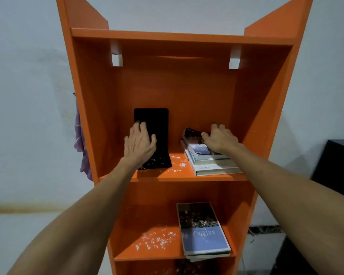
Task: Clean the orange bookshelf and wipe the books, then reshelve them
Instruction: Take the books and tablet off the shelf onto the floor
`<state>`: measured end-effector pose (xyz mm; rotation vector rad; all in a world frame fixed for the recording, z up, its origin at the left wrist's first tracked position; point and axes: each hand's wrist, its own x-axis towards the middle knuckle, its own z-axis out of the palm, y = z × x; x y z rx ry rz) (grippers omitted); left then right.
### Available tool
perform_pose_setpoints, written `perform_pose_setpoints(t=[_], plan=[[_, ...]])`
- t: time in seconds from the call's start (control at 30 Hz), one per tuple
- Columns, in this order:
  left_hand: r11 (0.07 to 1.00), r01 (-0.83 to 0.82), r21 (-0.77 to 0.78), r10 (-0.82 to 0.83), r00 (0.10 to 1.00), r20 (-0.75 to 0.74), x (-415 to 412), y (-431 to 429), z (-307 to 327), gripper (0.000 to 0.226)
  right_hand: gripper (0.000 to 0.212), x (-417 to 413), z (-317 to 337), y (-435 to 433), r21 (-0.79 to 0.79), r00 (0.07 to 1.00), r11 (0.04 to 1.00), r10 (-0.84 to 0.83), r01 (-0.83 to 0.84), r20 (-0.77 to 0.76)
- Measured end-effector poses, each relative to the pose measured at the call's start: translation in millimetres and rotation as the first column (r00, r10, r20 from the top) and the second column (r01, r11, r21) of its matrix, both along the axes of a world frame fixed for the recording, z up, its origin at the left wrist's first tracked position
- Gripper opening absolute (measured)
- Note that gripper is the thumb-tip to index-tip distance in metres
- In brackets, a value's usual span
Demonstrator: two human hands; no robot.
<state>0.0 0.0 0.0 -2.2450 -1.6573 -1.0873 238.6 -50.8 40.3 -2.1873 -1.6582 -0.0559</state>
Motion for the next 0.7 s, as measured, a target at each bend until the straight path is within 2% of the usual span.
perform_pose_setpoints(t=[0.07,0.13,0.2,0.27,0.37,0.6,0.7], plan=[[0.998,-0.032,-0.054,0.04,0.987,0.158,-3.5,7.1,-2.4,0.051,0.063,5.6,-3.3,7.0,-0.07,0.994,0.994,-0.084,0.079,-0.071],[0.988,-0.07,-0.14,0.104,0.962,0.251,-7.3,14.9,-9.3,0.04,0.066,14.7,-7.3,13.9,-0.135,0.98,0.984,-0.137,0.117,-0.148],[0.966,-0.013,-0.257,0.104,0.934,0.342,-9.4,24.2,-14.2,0.017,0.066,20.6,-11.8,19.5,-0.18,0.968,0.976,-0.158,0.123,-0.194],[0.925,0.085,-0.37,0.086,0.902,0.423,-12.4,33.4,-18.6,0.017,0.065,23.3,-15.6,22.6,-0.223,0.964,0.968,-0.165,0.118,-0.208],[0.874,0.148,-0.462,0.089,0.887,0.453,-15.5,42.9,-23.9,0.016,0.067,26.8,-20.6,22.8,-0.267,0.959,0.956,-0.184,0.123,-0.217],[0.86,0.156,-0.487,0.151,0.832,0.534,-4.4,56.7,-30.4,0.024,0.081,35.3,-15.9,24.8,-0.356,0.911,0.93,-0.22,0.088,-0.349],[0.852,0.185,-0.489,0.144,0.816,0.559,4.2,58.9,-30.2,0.012,0.085,35.9,-11.6,22.1,-0.393,0.893,0.917,-0.23,0.066,-0.387]])
